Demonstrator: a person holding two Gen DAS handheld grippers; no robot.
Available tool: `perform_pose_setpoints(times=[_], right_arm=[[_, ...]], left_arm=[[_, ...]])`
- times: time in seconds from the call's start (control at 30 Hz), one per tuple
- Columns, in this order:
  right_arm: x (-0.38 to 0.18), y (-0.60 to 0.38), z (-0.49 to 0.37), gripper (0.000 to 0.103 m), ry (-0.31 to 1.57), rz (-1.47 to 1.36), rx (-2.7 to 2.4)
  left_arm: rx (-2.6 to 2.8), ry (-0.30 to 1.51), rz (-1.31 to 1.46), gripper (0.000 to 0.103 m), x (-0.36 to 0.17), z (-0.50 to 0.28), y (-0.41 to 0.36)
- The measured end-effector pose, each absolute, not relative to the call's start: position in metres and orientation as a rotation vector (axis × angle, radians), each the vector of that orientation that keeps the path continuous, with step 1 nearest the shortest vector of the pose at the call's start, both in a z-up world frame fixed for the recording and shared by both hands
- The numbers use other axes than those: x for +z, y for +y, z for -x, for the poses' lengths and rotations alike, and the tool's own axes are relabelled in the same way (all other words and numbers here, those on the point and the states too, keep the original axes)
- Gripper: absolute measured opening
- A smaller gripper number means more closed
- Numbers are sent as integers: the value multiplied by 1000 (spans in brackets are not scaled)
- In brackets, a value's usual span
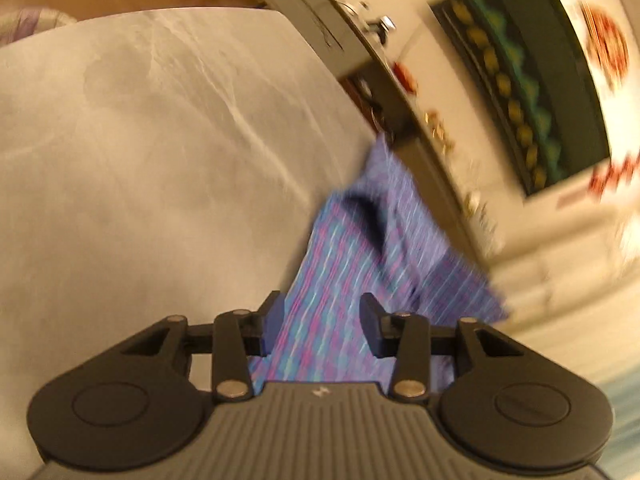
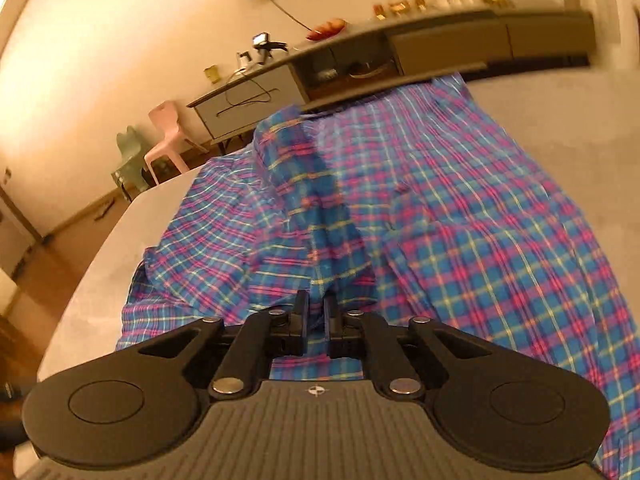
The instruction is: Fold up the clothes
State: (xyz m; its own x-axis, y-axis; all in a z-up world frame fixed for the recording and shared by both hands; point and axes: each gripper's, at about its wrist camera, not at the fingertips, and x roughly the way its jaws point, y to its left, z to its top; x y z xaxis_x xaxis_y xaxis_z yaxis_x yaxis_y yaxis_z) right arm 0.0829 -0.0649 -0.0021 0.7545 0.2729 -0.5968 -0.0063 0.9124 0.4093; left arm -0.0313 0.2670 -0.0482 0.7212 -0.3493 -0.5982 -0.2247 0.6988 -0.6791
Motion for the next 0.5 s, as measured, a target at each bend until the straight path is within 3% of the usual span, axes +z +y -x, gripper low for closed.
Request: perform_pose_setpoints(times=[0.13,0.23,0.37,0.43,0.47,0.5], right_arm=[[-4,-74,-88,69,712,-459,157],[-2,-77,-94,81,701,-429,162],[-3,-86,-125,86,701,-452,165],[-4,-94,-140,86,728,-512,178],[-5,-97,-147,86,745,-538,176],[-6,-99,-153,79,758,-549,171]], left_arm=[[-29,795,623,47,-57,67,246],[-47,773,572,47,-55,88,235],[-83,761,534,45,-54,109,222],[-105,766,508,28,-54,116,216],[-117,778,484,9,-56,117,211],[-107,770,458,6,-55,119,208]])
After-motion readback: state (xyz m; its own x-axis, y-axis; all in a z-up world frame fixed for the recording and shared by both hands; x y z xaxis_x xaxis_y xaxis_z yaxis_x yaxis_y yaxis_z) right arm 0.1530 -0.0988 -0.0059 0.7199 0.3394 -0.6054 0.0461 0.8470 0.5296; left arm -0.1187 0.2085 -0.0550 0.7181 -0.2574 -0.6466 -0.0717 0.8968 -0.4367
